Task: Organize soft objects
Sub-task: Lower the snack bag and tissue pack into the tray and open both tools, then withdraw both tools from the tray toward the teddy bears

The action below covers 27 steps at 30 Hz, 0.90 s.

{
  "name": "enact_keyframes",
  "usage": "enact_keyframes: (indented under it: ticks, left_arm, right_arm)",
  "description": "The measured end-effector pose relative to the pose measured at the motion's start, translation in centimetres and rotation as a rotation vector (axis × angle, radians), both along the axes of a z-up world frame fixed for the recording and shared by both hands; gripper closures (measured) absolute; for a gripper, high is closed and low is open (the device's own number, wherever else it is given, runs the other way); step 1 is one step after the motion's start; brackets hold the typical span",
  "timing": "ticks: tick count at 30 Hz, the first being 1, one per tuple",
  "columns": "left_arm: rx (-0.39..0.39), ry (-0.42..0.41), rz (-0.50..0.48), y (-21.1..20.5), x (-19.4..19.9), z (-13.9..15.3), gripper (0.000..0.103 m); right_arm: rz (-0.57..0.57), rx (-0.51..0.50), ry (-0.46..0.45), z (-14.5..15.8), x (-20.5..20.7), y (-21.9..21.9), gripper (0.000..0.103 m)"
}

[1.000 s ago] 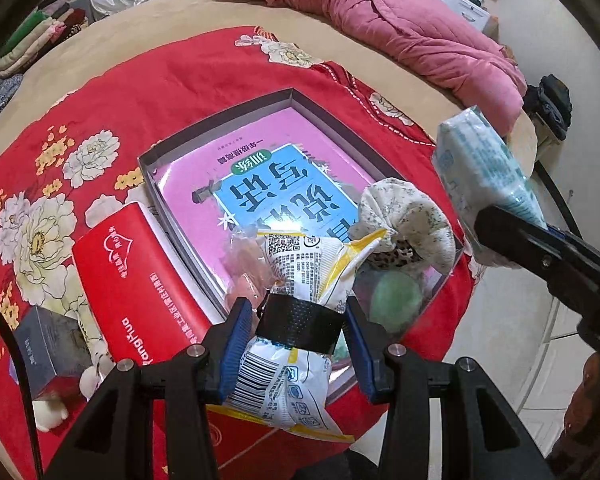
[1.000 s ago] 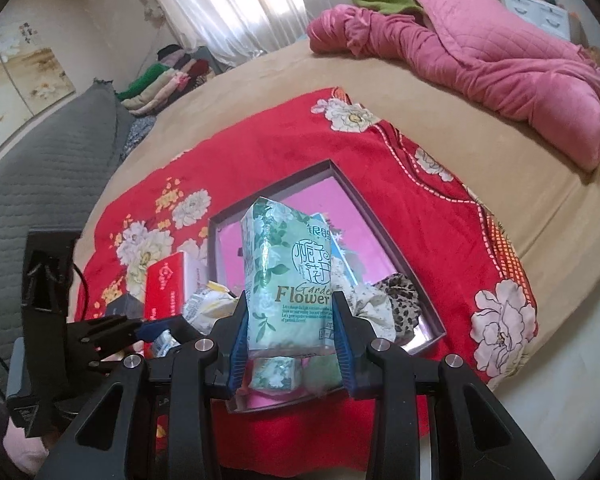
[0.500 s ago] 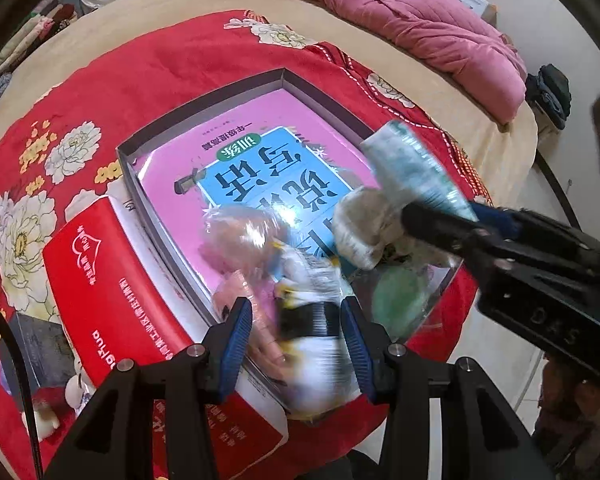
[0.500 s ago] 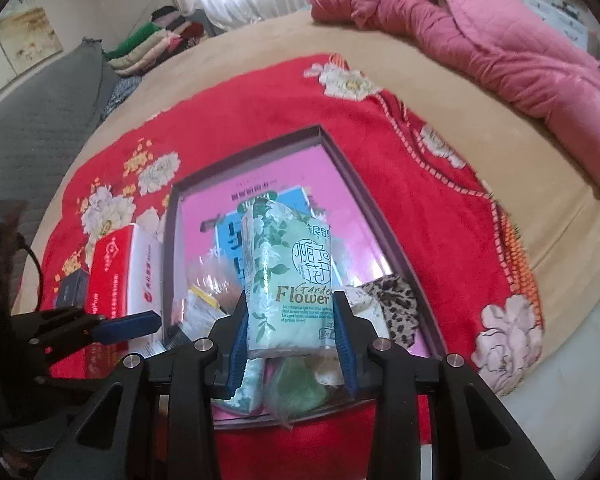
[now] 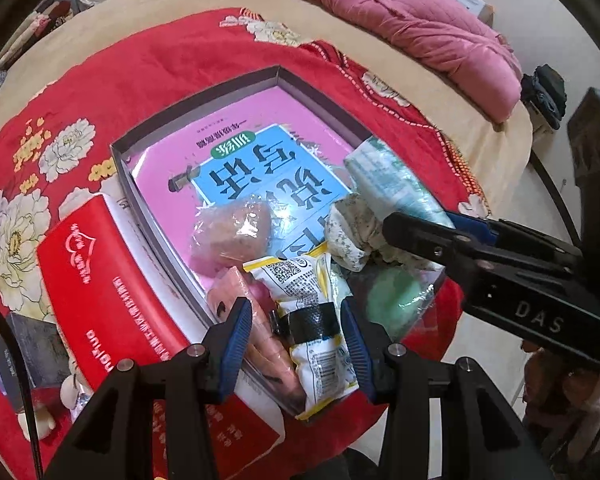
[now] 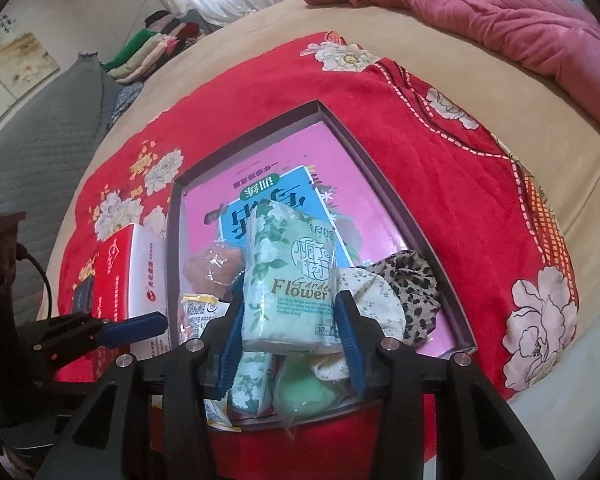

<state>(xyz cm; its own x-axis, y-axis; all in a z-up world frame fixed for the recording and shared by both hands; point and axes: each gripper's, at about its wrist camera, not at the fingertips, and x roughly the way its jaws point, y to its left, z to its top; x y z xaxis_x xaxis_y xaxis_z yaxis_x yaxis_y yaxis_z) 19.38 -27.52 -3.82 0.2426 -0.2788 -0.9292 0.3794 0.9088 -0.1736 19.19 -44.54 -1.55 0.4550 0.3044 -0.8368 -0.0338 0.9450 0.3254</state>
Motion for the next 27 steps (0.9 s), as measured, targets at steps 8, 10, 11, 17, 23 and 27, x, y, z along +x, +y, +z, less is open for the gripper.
enact_keyframes:
  ticks: [8,10,11,17,23,27]
  left_arm:
    - [-0.015,-0.05,-0.015,0.9,-1.6,2.7,0.057]
    - [-0.014,-0.066,-0.013,1.3,-2.0,3.5,0.056]
    - [-0.015,-0.074,-0.013,1.5,-2.2,3.9,0.056]
    - [-0.024,-0.114,0.011,3.4,-3.1,5.9,0.049]
    - [-0.031,-0.149,0.052,5.9,-4.0,7.5,0.048]
    - [-0.041,-0.169,0.086,8.0,-4.7,8.5,0.039]
  right_arm:
    - [0.014,-0.007,-0.015,1.3,-0.6,0.9,0.048]
    - [0.013,-0.014,-0.019,1.7,-0.8,1.1,0.047]
    - [0.014,-0.015,-0.025,2.0,-0.9,1.3,0.047]
    - [0.022,-0.047,-0.064,4.0,-1.9,2.6,0.042]
    - [0.046,-0.083,-0.117,6.3,-3.1,4.8,0.042]
    - [0.085,-0.117,-0.16,8.0,-3.9,7.2,0.041]
